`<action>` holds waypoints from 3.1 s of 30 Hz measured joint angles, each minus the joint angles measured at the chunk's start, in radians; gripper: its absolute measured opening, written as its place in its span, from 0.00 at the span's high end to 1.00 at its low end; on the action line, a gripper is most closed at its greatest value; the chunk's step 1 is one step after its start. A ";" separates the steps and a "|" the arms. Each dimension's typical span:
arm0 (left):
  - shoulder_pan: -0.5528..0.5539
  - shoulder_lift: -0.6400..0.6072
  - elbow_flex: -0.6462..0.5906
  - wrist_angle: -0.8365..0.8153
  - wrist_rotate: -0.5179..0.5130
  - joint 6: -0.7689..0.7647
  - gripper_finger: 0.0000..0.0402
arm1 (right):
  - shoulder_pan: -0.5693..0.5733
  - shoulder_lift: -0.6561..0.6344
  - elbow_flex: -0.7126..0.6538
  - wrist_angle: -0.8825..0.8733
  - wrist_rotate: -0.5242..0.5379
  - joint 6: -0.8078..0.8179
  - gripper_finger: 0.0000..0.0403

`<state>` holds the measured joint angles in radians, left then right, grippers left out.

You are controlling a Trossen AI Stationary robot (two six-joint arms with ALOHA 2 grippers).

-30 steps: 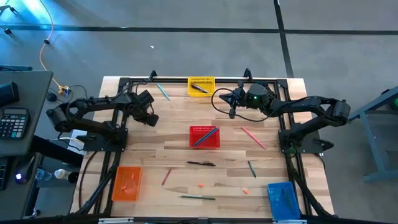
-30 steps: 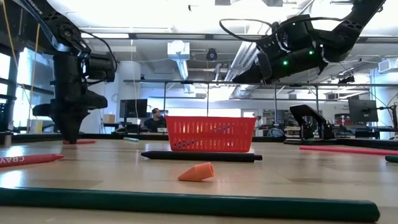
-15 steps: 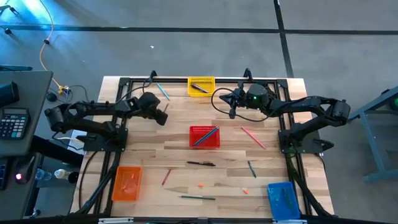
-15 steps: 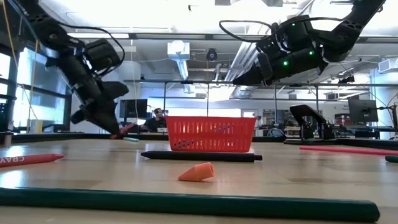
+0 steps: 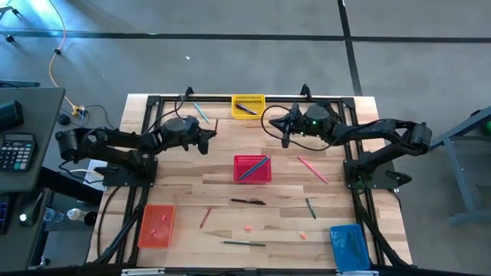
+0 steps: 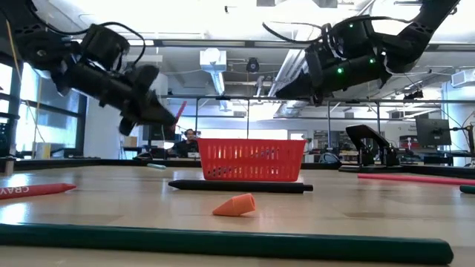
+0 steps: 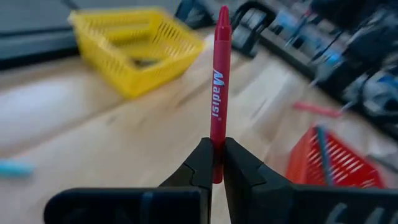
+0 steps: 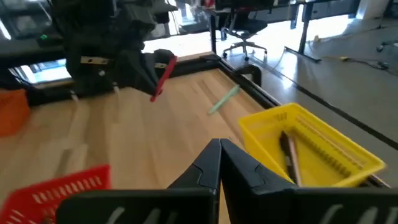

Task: Sort crayons/erasers/pens/pencils in bins
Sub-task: Put the red crayon into the blue bin

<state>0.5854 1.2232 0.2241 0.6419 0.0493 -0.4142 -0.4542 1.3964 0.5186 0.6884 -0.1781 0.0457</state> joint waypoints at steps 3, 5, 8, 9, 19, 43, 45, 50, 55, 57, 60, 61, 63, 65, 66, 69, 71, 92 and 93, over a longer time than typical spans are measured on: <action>-0.009 0.000 0.000 0.083 0.022 0.016 0.99 | 0.024 0.000 0.000 0.064 0.013 0.043 1.00; -0.015 0.000 0.000 0.131 0.028 0.035 0.99 | 0.038 0.000 0.000 0.110 0.017 0.069 1.00; -0.026 0.004 0.000 0.190 0.029 0.064 0.99 | 0.058 0.003 0.000 0.182 0.018 0.114 1.00; -0.029 0.007 0.000 0.205 0.029 0.067 0.99 | 0.065 0.008 0.001 0.201 0.018 0.127 1.00; -0.092 0.066 0.001 0.358 0.033 0.096 0.99 | 0.124 0.155 0.108 0.265 0.005 0.167 0.89; -0.205 0.183 0.096 0.485 0.053 0.171 0.99 | 0.135 0.209 0.385 -0.012 -0.158 0.151 0.48; -0.208 0.198 0.123 0.485 0.055 0.172 0.99 | 0.143 0.209 0.385 -0.015 -0.168 0.137 0.48; -0.206 0.248 0.191 0.484 0.068 0.187 0.99 | 0.172 0.209 0.385 -0.011 -0.172 0.130 0.48; -0.208 0.315 0.268 0.485 0.122 0.193 0.99 | 0.181 0.210 0.385 0.009 -0.117 0.129 0.48; -0.208 0.342 0.291 0.484 0.144 0.192 0.99 | 0.181 0.210 0.385 0.010 -0.106 0.130 0.48; -0.209 0.370 0.320 0.487 0.153 0.194 0.99 | 0.181 0.210 0.385 0.010 -0.100 0.129 0.48; -0.211 0.377 0.324 0.486 0.153 0.193 0.99 | 0.181 0.210 0.385 0.010 -0.100 0.124 0.48; -0.213 0.389 0.333 0.484 0.153 0.192 0.99 | 0.181 0.210 0.385 0.009 -0.099 0.109 0.49; -0.213 0.393 0.338 0.484 0.152 0.191 0.99 | 0.181 0.210 0.385 0.003 -0.100 0.093 0.51; -0.213 0.393 0.340 0.485 0.152 0.192 0.99 | 0.181 0.210 0.384 -0.003 -0.100 0.085 0.52; -0.212 0.393 0.340 0.485 0.152 0.199 0.99 | 0.181 0.210 0.384 -0.011 -0.101 0.077 0.57; -0.206 0.388 0.340 0.484 0.152 0.198 0.99 | 0.179 0.210 0.384 -0.017 -0.101 0.077 0.60; -0.172 0.378 0.339 0.509 0.153 0.198 0.99 | 0.152 0.194 0.383 -0.006 -0.120 0.111 0.63; -0.172 0.378 0.339 0.509 0.152 0.198 0.99 | 0.152 0.194 0.383 -0.006 -0.120 0.111 0.65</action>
<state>0.4133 1.6012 0.5632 1.1510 0.2016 -0.2163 -0.3027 1.5906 0.9020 0.6823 -0.2983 0.1566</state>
